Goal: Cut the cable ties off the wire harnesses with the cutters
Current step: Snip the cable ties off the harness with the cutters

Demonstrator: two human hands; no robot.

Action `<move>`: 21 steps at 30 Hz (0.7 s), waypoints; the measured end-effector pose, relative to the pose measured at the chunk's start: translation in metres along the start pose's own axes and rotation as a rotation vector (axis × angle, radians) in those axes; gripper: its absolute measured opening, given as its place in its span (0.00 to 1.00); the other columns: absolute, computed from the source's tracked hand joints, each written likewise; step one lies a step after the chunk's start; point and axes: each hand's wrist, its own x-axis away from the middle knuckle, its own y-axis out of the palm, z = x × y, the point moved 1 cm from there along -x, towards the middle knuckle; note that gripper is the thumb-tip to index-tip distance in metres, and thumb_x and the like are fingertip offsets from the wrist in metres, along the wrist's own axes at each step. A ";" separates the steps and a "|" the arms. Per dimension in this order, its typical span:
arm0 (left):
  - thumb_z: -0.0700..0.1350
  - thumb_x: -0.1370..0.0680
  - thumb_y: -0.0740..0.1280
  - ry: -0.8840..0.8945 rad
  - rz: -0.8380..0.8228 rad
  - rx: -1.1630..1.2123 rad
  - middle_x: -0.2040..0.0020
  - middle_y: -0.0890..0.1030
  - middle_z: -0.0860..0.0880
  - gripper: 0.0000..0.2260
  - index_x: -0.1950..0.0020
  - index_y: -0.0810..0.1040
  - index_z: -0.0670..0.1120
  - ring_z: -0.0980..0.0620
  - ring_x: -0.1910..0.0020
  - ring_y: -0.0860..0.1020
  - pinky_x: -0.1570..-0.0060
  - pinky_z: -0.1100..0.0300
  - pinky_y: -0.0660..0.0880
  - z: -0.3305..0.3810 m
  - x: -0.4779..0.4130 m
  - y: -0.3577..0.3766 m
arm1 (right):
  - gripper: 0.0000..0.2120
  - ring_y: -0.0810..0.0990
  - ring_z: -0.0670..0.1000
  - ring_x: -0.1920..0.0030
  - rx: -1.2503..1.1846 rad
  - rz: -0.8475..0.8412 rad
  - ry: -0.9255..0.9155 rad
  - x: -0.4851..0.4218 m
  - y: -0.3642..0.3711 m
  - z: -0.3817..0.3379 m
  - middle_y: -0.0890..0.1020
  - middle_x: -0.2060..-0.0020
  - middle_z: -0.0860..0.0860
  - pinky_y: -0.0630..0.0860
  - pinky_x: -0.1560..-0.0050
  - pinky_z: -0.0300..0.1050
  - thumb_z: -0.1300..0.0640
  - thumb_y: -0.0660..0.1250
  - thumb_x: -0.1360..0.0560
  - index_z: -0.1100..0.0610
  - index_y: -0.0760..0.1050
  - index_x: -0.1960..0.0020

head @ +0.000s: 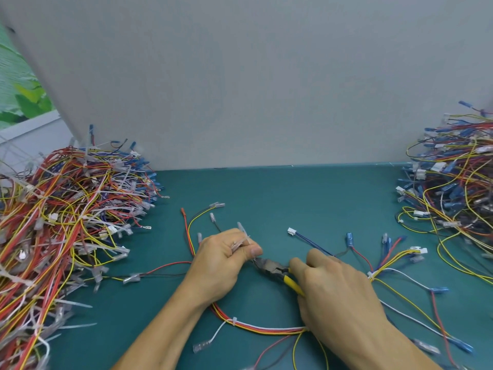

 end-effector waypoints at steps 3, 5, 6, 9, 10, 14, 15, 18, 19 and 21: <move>0.39 0.25 0.70 0.001 0.004 -0.009 0.62 0.81 0.54 0.09 0.65 0.79 0.48 0.57 0.60 0.78 0.54 0.61 0.73 -0.001 0.000 0.000 | 0.22 0.70 0.54 0.81 -0.007 -0.012 0.010 0.000 0.000 0.001 0.69 0.76 0.49 0.36 0.69 0.38 0.56 0.81 0.58 0.53 0.71 0.73; 0.40 0.25 0.71 -0.006 -0.002 -0.005 0.62 0.81 0.55 0.10 0.66 0.80 0.50 0.58 0.60 0.78 0.55 0.63 0.72 -0.001 0.001 -0.001 | 0.22 0.70 0.54 0.81 -0.006 -0.006 0.017 -0.001 0.002 0.001 0.67 0.77 0.49 0.35 0.69 0.39 0.56 0.82 0.58 0.53 0.71 0.73; 0.40 0.25 0.71 -0.014 -0.006 0.003 0.63 0.81 0.55 0.10 0.66 0.80 0.51 0.58 0.60 0.78 0.55 0.63 0.72 -0.001 0.000 -0.001 | 0.22 0.70 0.54 0.81 -0.002 0.000 0.018 -0.001 0.002 0.001 0.64 0.77 0.48 0.35 0.69 0.39 0.56 0.82 0.58 0.52 0.71 0.73; 0.41 0.25 0.71 -0.030 -0.011 0.018 0.63 0.81 0.55 0.10 0.66 0.80 0.51 0.59 0.61 0.78 0.56 0.65 0.71 -0.001 0.000 -0.001 | 0.22 0.70 0.54 0.82 -0.013 0.009 0.002 -0.001 0.004 0.002 0.64 0.77 0.48 0.36 0.69 0.39 0.55 0.82 0.58 0.52 0.71 0.73; 0.41 0.25 0.71 -0.028 -0.009 0.016 0.63 0.81 0.55 0.10 0.66 0.80 0.51 0.59 0.61 0.78 0.56 0.65 0.71 -0.002 0.000 0.000 | 0.22 0.70 0.54 0.82 -0.015 0.008 -0.001 -0.001 0.008 0.004 0.65 0.77 0.48 0.36 0.69 0.39 0.56 0.82 0.58 0.52 0.71 0.73; 0.43 0.25 0.71 -0.029 -0.008 0.010 0.65 0.80 0.56 0.14 0.69 0.78 0.57 0.61 0.63 0.76 0.59 0.68 0.69 -0.001 -0.001 0.000 | 0.15 0.76 0.55 0.72 0.046 -0.008 -0.042 -0.003 0.008 0.006 0.61 0.69 0.47 0.40 0.73 0.42 0.54 0.77 0.43 0.51 0.72 0.64; 0.43 0.25 0.71 -0.030 -0.008 0.005 0.66 0.80 0.58 0.15 0.69 0.78 0.58 0.62 0.64 0.75 0.60 0.69 0.68 -0.001 0.000 0.000 | 0.10 0.78 0.56 0.65 0.028 0.005 -0.054 -0.003 0.013 0.008 0.62 0.65 0.48 0.44 0.74 0.43 0.53 0.71 0.34 0.51 0.71 0.57; 0.43 0.24 0.70 -0.063 0.022 0.023 0.68 0.78 0.58 0.13 0.69 0.78 0.52 0.61 0.66 0.74 0.61 0.66 0.68 0.001 0.000 -0.001 | 0.05 0.75 0.58 0.55 -0.010 -0.057 -0.046 -0.005 0.015 0.010 0.64 0.60 0.49 0.51 0.73 0.47 0.54 0.59 0.25 0.51 0.67 0.49; 0.43 0.24 0.70 -0.080 0.040 0.035 0.68 0.79 0.55 0.12 0.67 0.78 0.50 0.59 0.65 0.74 0.60 0.63 0.69 0.003 0.000 -0.002 | 0.05 0.75 0.58 0.55 -0.026 -0.048 -0.034 -0.005 0.013 0.012 0.67 0.58 0.49 0.55 0.71 0.47 0.55 0.59 0.25 0.50 0.67 0.49; 0.42 0.22 0.67 -0.079 0.066 0.041 0.67 0.79 0.55 0.11 0.64 0.79 0.49 0.59 0.65 0.75 0.58 0.63 0.70 0.011 0.000 -0.008 | 0.04 0.77 0.58 0.52 -0.077 -0.005 -0.005 -0.007 0.008 0.018 0.72 0.55 0.49 0.62 0.65 0.46 0.54 0.58 0.25 0.50 0.67 0.51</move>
